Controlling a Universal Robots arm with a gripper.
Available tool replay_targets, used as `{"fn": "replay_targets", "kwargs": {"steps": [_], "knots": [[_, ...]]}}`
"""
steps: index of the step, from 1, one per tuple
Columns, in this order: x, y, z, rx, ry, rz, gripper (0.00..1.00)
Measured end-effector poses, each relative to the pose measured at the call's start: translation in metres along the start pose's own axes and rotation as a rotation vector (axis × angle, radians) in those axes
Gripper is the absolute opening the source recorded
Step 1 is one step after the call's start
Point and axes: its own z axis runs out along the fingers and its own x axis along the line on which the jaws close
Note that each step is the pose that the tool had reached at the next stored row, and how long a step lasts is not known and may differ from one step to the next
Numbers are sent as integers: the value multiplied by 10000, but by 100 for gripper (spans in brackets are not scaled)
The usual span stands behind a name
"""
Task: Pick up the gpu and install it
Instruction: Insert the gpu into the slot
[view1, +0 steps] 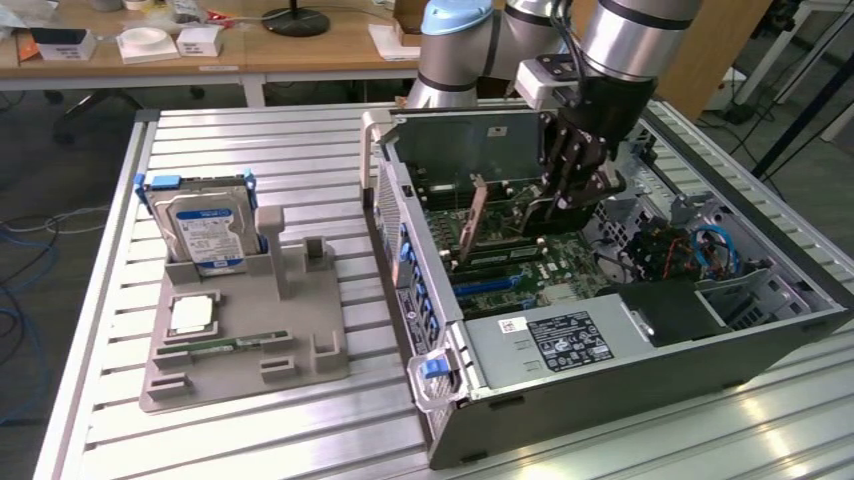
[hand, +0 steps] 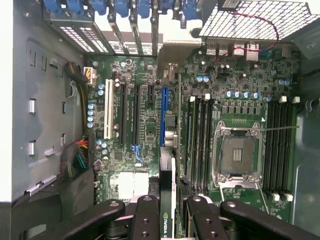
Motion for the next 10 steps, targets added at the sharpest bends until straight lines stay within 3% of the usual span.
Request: {"fn": "replay_targets", "kwargs": {"steps": [5,10], "knots": [[0,48,56,21,1,-1,26],[1,154,121,35,3,-2,26]]}}
